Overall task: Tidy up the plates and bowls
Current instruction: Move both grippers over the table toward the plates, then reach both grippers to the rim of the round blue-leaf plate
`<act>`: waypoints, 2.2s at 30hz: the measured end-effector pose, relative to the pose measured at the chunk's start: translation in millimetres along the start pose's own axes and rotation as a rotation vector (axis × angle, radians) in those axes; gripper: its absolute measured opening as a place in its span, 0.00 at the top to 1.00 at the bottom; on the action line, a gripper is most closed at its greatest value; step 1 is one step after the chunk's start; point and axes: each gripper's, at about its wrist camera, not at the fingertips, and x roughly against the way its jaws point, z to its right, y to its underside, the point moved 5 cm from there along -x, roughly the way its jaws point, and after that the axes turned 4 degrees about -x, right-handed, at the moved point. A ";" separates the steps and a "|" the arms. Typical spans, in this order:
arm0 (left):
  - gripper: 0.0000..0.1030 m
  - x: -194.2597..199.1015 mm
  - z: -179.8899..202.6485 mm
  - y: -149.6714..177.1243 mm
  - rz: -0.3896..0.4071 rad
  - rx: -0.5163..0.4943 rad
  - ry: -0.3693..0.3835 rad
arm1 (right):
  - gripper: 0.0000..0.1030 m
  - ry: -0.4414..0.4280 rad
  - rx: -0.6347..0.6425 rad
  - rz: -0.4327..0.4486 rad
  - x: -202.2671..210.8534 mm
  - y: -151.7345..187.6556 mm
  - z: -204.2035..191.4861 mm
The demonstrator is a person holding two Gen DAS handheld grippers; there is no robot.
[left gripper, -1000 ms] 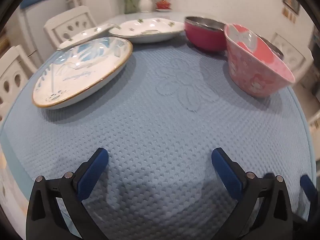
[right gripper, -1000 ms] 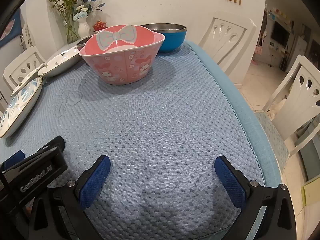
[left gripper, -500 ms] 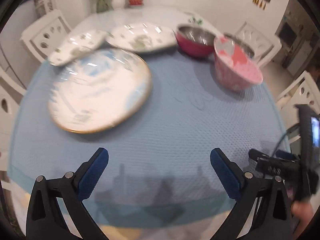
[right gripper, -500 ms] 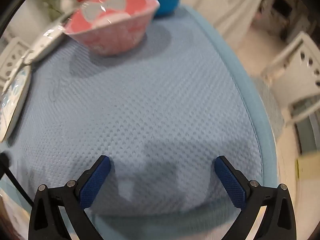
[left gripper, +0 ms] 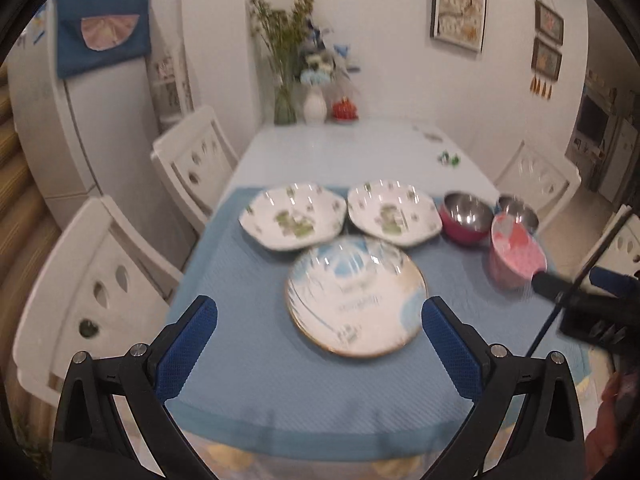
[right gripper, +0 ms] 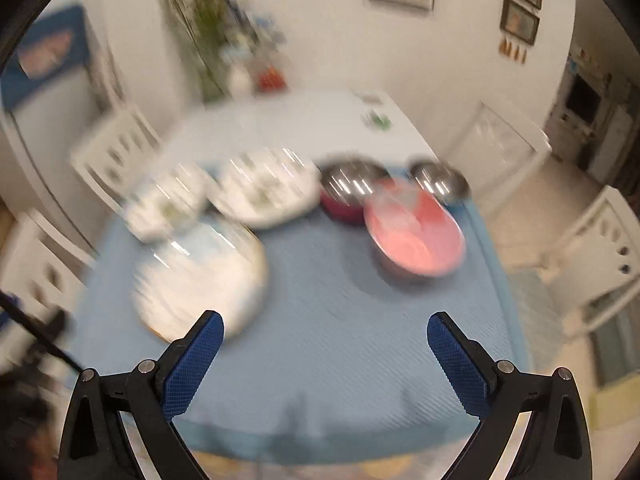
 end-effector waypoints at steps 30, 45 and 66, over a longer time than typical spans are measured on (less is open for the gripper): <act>0.01 -65.0 -39.8 20.2 -0.147 0.140 0.091 | 0.00 0.062 0.013 -0.145 -50.2 31.2 -35.9; 0.01 -81.2 -41.6 24.3 -0.185 0.119 0.040 | 0.00 0.033 0.041 -0.160 -71.8 16.7 -28.2; 0.01 -90.0 -41.6 30.5 -0.225 0.129 0.034 | 0.00 0.006 0.019 -0.234 -93.0 28.9 -30.6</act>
